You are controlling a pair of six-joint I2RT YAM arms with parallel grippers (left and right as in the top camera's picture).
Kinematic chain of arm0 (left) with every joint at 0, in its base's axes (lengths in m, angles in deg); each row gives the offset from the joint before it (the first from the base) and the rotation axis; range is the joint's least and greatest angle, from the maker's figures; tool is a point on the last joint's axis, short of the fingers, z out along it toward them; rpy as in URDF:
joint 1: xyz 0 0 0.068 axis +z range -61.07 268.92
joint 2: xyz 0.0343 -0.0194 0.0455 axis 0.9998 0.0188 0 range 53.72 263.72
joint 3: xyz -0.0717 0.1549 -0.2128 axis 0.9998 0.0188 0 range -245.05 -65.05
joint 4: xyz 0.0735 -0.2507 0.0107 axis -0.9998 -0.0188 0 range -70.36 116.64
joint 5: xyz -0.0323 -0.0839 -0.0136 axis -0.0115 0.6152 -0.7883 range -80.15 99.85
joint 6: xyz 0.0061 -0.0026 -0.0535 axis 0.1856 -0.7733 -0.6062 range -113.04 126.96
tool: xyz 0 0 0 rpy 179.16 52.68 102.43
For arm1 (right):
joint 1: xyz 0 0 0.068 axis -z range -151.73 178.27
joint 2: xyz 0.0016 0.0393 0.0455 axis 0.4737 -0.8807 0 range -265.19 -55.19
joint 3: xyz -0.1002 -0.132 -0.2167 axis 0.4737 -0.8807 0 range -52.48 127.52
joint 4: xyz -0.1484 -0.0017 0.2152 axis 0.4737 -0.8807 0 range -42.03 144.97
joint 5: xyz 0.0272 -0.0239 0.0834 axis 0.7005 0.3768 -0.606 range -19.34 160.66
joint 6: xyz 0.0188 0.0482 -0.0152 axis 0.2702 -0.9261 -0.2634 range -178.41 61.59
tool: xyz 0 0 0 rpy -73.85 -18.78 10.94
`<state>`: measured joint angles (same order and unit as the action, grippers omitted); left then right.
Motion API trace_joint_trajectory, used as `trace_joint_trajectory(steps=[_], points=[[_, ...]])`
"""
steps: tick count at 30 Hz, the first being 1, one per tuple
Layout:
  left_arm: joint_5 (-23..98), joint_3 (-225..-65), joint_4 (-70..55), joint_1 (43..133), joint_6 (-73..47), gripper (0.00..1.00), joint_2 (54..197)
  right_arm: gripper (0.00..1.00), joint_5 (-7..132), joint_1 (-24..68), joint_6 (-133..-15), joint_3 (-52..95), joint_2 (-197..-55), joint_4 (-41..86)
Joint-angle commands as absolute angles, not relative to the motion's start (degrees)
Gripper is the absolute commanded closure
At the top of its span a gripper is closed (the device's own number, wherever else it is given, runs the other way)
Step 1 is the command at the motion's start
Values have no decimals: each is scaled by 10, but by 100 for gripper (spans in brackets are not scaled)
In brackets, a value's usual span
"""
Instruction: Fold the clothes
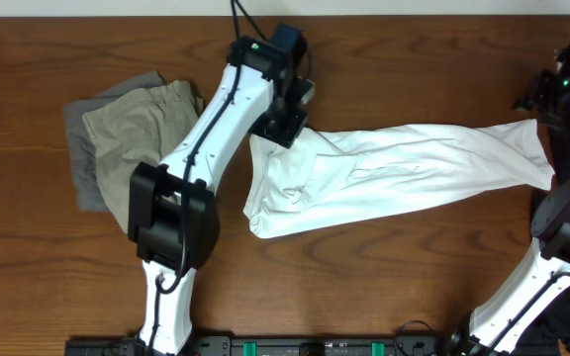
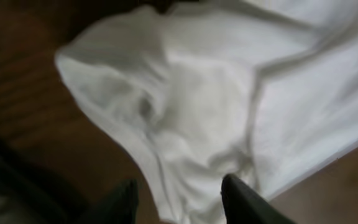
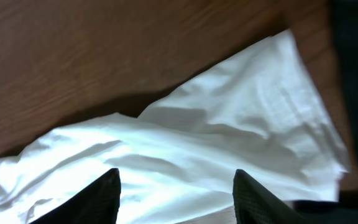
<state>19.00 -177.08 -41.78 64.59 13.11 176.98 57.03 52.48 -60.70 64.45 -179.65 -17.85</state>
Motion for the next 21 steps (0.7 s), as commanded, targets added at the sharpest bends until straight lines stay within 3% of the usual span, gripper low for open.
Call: trace_joint_trajectory(steps=[1,13,15,17,18,21], points=[[170,-1714,-363,664,116,53,1756,43,536,525,-594,614,-1804,-163],[200,-1598,-185,667,128,53,1756,43,515,525,-596,580,-1804,-135],[199,-1593,-180,667,129,62,1757,43,515,525,-596,580,-1804,-134],[198,-1593,-180,668,129,87,1757,43,515,525,-596,580,-1804,-131],[198,-1593,-180,669,129,94,1757,43,516,525,-596,580,-1804,-129],[196,-1594,-185,679,129,94,1756,42,524,525,-596,580,-1804,-126]])
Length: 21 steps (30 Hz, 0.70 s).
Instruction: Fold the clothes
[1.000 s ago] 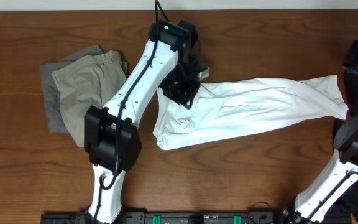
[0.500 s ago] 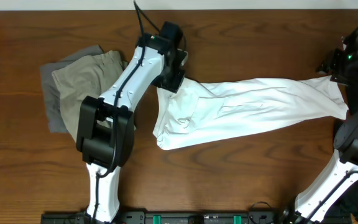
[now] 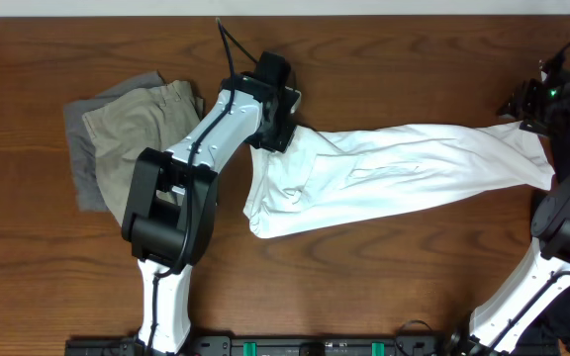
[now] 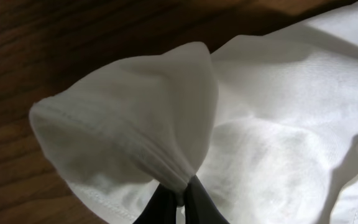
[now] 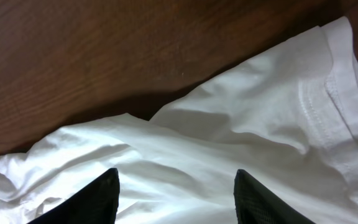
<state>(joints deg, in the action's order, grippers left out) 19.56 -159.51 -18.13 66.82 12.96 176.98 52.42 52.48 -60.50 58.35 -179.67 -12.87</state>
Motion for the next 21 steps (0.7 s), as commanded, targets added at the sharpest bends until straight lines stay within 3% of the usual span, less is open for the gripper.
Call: trace_joint_trajectory(steps=[1,10,21], points=[[195,-1594,-189,684,128,94,1756,42,534,525,-596,580,-1804,-125],[225,-1596,-202,763,92,94,1744,44,654,530,-596,563,-1806,-114],[249,-1596,-193,775,92,94,1744,49,620,533,-588,457,-1811,8]])
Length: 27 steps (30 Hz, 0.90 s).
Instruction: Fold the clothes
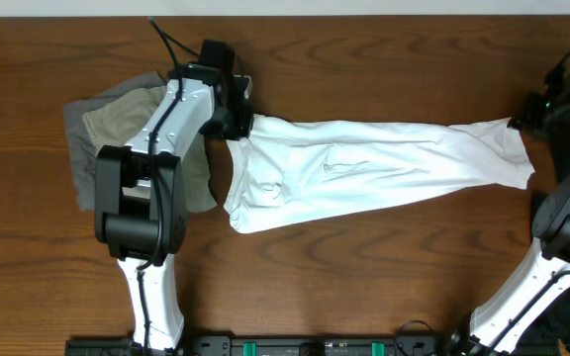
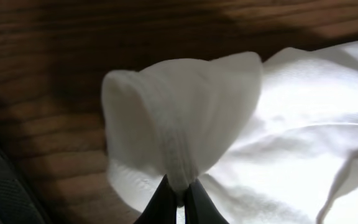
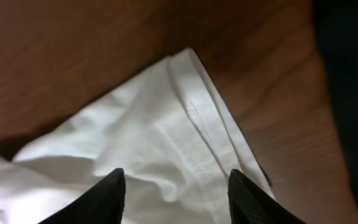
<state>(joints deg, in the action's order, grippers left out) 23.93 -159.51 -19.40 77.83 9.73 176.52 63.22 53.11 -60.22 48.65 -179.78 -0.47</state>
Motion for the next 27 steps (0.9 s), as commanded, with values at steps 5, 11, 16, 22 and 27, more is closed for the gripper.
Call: trace_joint_trajectory(steps=[5,11,16,22,27], points=[[249,-1596,-193,775,92,94,1744,53,611,533,-588,399,-1812,67],[249,-1596,-193,775,92,94,1744,77,606,534,-588,374,-1811,106],[249,-1596,-193,775,92,94,1744,99,592,536,-601,391,-1809,119],[249,-1596,-193,775,92,94,1744,99,539,546,-603,420,-1799,121],[249,-1596,-193,775,92,94,1744,99,522,565,-614,437,-1792,120]])
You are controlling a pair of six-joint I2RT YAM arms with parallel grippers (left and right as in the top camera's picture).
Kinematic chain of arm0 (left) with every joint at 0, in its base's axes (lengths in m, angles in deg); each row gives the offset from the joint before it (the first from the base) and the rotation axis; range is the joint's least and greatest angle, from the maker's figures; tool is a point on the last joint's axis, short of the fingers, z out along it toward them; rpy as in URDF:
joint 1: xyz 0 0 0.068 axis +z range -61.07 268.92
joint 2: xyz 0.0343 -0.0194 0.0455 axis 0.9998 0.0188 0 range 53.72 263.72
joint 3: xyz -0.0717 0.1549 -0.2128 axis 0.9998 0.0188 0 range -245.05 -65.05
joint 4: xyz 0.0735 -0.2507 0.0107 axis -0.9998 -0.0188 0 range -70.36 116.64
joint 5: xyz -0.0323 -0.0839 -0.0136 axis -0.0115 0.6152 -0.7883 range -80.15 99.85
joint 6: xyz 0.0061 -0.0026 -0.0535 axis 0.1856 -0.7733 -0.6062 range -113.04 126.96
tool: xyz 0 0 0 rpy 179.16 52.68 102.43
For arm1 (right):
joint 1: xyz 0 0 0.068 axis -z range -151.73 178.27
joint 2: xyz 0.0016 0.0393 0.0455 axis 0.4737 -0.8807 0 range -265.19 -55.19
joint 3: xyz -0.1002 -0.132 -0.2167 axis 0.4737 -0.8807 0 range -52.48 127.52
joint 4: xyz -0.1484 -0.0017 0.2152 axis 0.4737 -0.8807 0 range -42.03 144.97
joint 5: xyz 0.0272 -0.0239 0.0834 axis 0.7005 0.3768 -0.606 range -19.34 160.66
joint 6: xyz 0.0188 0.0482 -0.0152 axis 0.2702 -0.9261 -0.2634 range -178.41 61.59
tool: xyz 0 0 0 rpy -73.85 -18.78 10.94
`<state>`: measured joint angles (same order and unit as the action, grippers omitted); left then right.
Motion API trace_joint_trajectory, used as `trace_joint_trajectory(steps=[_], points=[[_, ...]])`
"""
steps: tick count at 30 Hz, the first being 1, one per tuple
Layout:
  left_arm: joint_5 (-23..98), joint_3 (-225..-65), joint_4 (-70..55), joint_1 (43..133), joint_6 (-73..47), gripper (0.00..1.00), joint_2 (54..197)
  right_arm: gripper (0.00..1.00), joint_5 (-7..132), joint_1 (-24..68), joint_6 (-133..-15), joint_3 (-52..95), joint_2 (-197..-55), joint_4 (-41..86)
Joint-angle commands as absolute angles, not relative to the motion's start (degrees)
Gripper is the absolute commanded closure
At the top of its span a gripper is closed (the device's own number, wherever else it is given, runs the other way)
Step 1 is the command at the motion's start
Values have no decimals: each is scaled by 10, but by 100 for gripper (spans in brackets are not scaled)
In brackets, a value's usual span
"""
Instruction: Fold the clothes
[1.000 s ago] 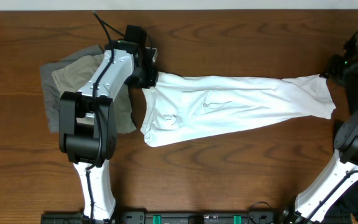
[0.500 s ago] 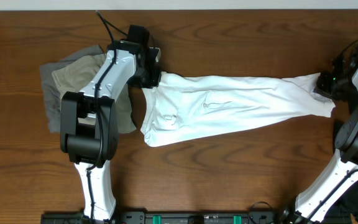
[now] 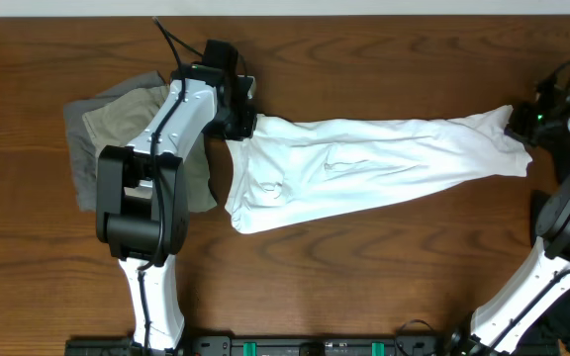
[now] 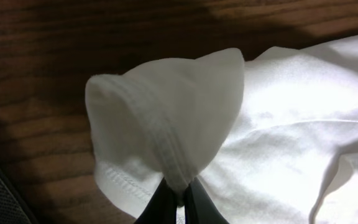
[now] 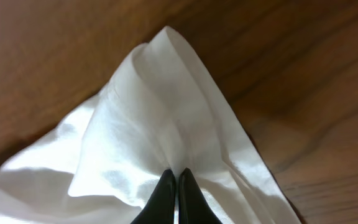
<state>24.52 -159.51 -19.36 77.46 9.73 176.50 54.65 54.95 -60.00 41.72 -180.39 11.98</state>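
A white garment [image 3: 364,168] lies stretched across the table from left to right. My left gripper [image 3: 240,126] is shut on its upper left corner, and the pinched hem [image 4: 166,137] rises above the fingertips. My right gripper [image 3: 519,122] is shut on the far right corner, where the cloth [image 5: 160,130] bunches into a peak above the fingers. The middle of the garment rests flat on the wood, with a loose flap at the lower left [image 3: 250,208].
A pile of folded clothes lies at the left: a khaki piece [image 3: 132,124] on top of a grey one [image 3: 85,173]. The left arm [image 3: 181,109] reaches over that pile. The brown wooden table [image 3: 364,267] runs on below the garment.
My right gripper, open over the right corner before, is now shut on that corner. The left gripper still holds the left corner in about the same place.
Both grippers stood open at the two ends of the white garment, which lay slanting. The left one then shut on the upper left corner and later held it further left beside the folded pile, with the cloth stretched straighter. Now the right gripper has pinched the right corner.
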Motion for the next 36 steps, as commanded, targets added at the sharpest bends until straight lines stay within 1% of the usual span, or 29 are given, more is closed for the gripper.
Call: trace_joint_trajectory(steps=[1,6,9,14,25,28,29,32,34,35,36], points=[[249,-1596,-193,775,92,94,1744,99,517,572,-616,443,-1791,119],[249,-1596,-190,775,93,94,1744,99,466,602,-616,450,-1791,121],[249,-1596,-181,775,92,94,1744,99,465,610,-616,450,-1792,136],[249,-1596,-174,775,92,94,1744,99,462,611,-646,450,-1792,184],[249,-1596,-170,775,92,94,1744,99,447,608,-646,450,-1792,282],[249,-1596,-167,775,92,94,1744,97,447,605,-645,450,-1793,291],[249,-1596,-167,775,92,94,1744,91,447,604,-644,450,-1793,290],[249,-1596,-167,775,92,94,1744,61,447,603,-643,450,-1793,274],[249,-1596,-167,775,92,94,1744,45,447,605,-643,450,-1793,256],[249,-1596,-168,775,92,94,1744,42,447,607,-643,450,-1793,245],[249,-1596,-168,775,92,94,1744,41,447,610,-643,450,-1793,230]])
